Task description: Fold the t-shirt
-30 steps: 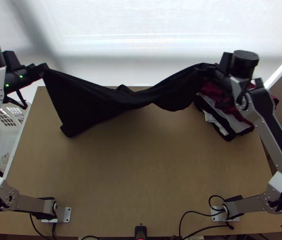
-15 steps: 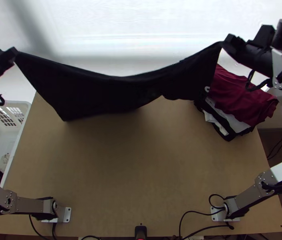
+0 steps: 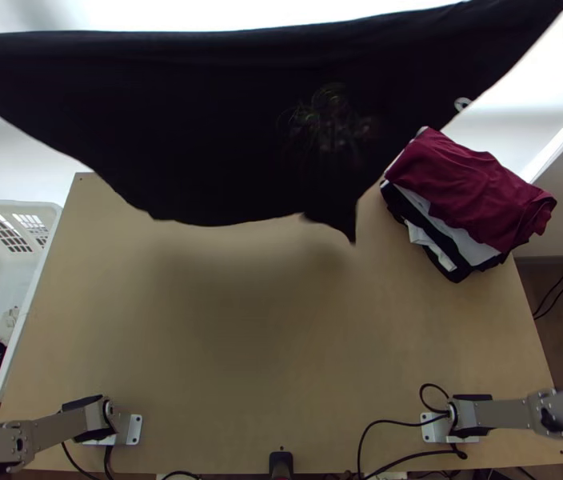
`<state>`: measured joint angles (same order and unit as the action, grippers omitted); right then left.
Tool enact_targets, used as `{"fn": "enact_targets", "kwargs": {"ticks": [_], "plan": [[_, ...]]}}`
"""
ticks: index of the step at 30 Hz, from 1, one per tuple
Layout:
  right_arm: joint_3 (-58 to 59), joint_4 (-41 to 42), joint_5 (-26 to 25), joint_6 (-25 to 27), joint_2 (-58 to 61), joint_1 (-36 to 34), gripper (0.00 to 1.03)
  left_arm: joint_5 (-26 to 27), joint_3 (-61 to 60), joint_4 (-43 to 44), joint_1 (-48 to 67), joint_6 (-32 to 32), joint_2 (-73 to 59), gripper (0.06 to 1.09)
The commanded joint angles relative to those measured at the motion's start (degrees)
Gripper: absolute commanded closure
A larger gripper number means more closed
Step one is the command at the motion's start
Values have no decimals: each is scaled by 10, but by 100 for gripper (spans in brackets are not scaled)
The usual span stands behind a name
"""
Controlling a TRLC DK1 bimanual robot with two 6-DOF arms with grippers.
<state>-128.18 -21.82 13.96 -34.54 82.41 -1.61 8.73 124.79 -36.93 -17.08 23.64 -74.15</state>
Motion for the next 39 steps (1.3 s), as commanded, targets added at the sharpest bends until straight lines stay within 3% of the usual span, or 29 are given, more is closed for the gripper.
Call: {"fn": "enact_targets", "kwargs": {"ticks": [1, 8, 14, 27, 35, 39], "plan": [[9, 18, -7, -11, -62, -26, 100, -5, 11, 14, -11, 15, 38, 105], [95, -9, 5, 40, -222, -40, 100, -4, -15, 1, -14, 9, 124, 105], [155, -95, 11, 43, -359, -10, 100, -4, -75, -6, -14, 4, 226, 105], [136, -187, 9, 48, -385, 15, 100, -6, -140, -11, -9, -3, 282, 105], [367, -197, 6, 10, -395, 28, 100, 20, -355, -4, -5, 3, 294, 105], [493, -158, 16, -1, -393, 36, 100, 38, -477, 20, -5, 11, 286, 105]]}}
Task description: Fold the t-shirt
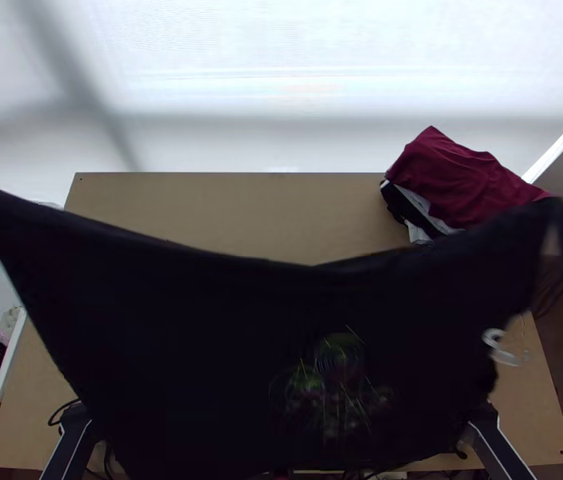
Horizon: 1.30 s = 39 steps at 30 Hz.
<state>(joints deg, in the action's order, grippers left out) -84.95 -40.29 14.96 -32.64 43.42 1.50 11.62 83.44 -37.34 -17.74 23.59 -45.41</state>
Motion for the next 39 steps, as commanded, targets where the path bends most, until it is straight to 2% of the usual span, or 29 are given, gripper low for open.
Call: {"fn": "enact_targets", "kwargs": {"ticks": [1, 6, 9, 13, 25, 30, 39], "plan": [[98, 51, 7, -16, -3, 4, 100, 18, -93, 37, 2, 11, -4, 105], [221, 156, 17, -31, 11, 3, 100, 24, -224, 159, 4, 11, -21, 105], [254, 202, 17, -32, 38, 3, 100, 24, -252, 186, 10, 11, -59, 105], [254, 223, 18, -36, 108, 5, 100, 24, -262, 213, 17, 10, -118, 105], [138, 236, 26, -32, 368, 8, 100, 24, -175, 221, 35, 7, -336, 105], [75, 232, 13, -30, 454, 18, 100, 24, -118, 219, 29, 3, -419, 105], [-52, 157, -7, -37, 576, 40, 100, 24, -36, 195, 28, 8, -521, 105]]}}
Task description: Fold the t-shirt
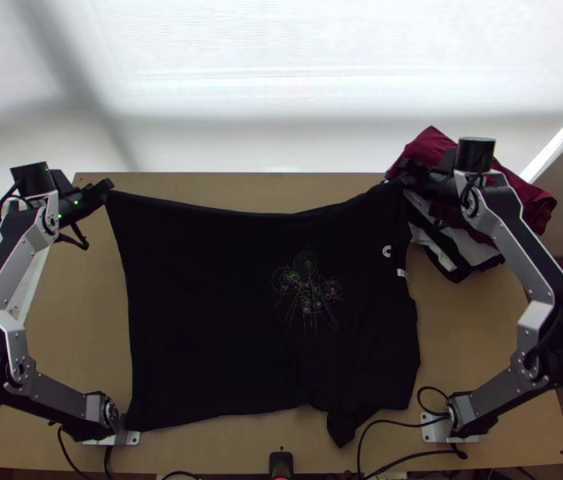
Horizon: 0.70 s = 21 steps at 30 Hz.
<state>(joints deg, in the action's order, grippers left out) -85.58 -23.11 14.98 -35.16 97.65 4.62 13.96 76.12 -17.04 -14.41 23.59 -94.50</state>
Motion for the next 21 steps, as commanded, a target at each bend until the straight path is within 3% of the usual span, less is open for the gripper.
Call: {"fn": "enact_targets", "kwargs": {"ticks": [1, 10, 21], "plan": [[-57, -20, -11, -12, 43, 13, 100, 1, 51, -17, -5, 9, -42, 105], [-153, -50, -60, -5, 117, 49, 100, 0, 163, -54, -20, 8, -148, 105], [-252, -69, -88, 0, 169, 38, 100, -11, 313, -147, -5, 1, -243, 105]]}}
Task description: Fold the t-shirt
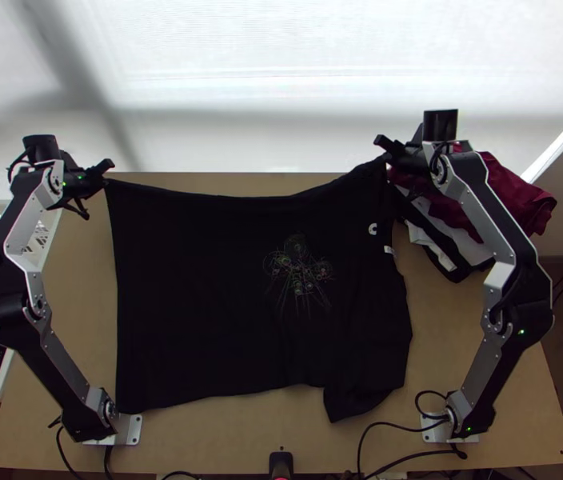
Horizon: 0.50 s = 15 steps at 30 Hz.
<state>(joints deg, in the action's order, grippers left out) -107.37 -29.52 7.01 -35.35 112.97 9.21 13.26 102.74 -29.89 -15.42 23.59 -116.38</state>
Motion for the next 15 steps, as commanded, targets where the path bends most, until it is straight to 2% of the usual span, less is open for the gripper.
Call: {"fn": "enact_targets", "kwargs": {"ticks": [1, 7, 12, 15], "plan": [[-42, -12, -12, 7, 19, -8, 100, -4, 60, -26, 5, 1, -31, 105], [-50, -27, -22, 24, 20, -2, 100, -4, 103, -73, 12, -7, -42, 105], [-62, -66, -22, 25, 19, 0, 100, -2, 124, -176, 32, -33, -26, 105], [-72, -92, -22, 27, 18, 0, 100, 16, 126, -225, 33, -36, -19, 105]]}}
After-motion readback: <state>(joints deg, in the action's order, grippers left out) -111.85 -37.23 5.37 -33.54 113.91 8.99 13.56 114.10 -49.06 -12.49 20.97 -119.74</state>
